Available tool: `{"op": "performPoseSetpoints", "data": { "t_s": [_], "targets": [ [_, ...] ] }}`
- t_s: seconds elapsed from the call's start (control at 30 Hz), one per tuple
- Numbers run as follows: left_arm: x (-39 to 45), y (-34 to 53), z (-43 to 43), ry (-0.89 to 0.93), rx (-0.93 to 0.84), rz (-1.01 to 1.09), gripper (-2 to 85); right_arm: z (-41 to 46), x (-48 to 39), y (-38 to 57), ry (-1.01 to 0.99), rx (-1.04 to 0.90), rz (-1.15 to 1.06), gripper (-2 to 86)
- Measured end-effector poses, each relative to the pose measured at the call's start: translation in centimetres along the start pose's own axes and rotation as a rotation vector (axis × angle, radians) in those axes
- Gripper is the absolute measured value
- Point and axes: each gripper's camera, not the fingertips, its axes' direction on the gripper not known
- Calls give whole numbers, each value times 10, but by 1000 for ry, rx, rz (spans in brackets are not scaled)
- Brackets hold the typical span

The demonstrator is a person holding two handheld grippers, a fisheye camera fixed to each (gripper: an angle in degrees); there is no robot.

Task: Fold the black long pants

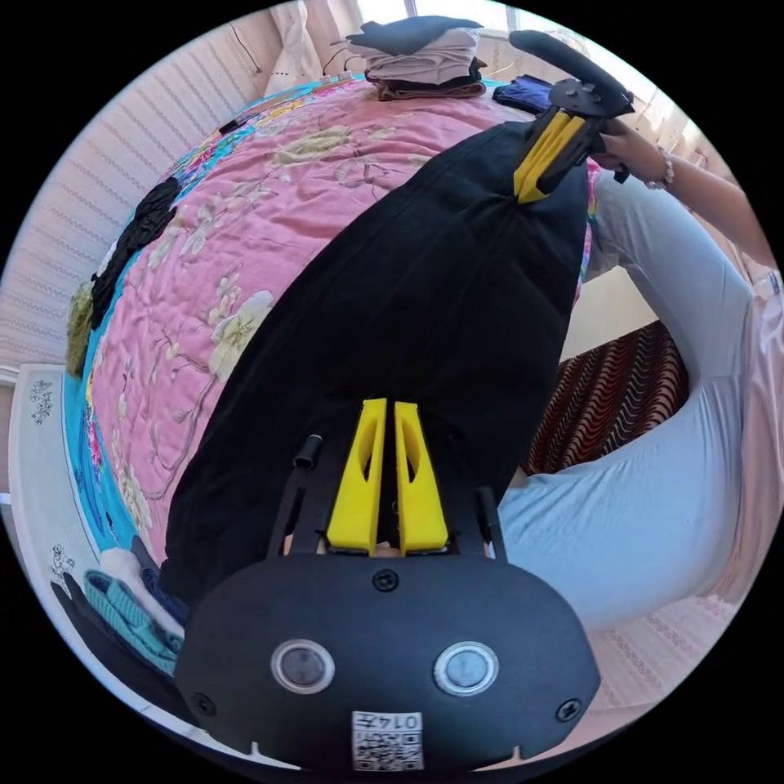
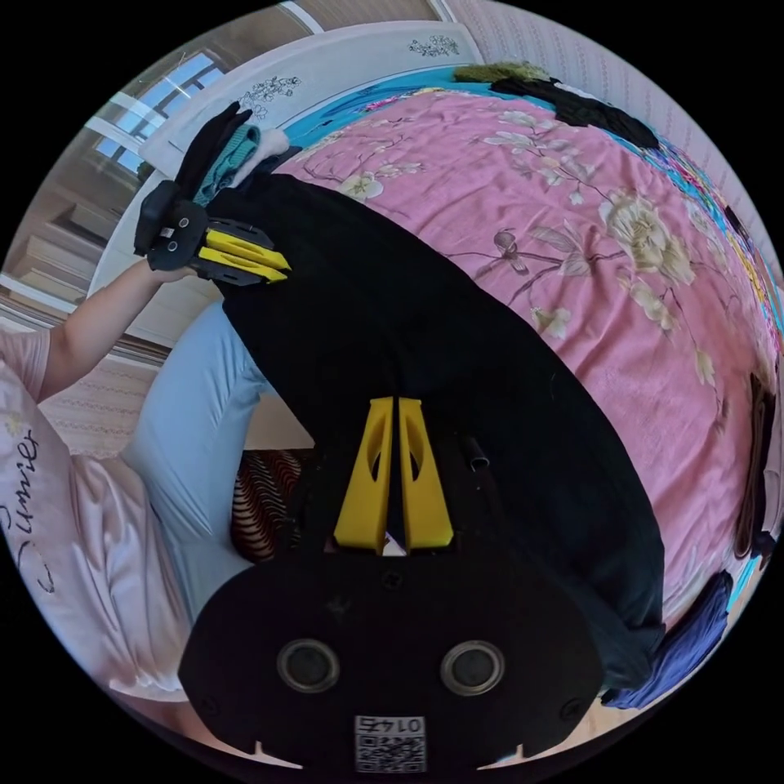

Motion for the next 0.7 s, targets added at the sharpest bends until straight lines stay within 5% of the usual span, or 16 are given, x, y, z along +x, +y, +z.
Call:
{"op": "performPoseSetpoints", "data": {
  "t_s": [0.3, 0.53, 0.7],
  "targets": [
    [-30, -21, -30, 22, 72, -52, -6, -64, 21, 0, -67, 119, 9, 1],
    [-62, -60, 71, -1, -46, -201, -6, -40, 64, -27, 9, -15, 88, 2],
    [-59, -57, 115, 11, -18, -273, -3, -23, 104, -10, -118, -10, 210, 4]
  ]
}}
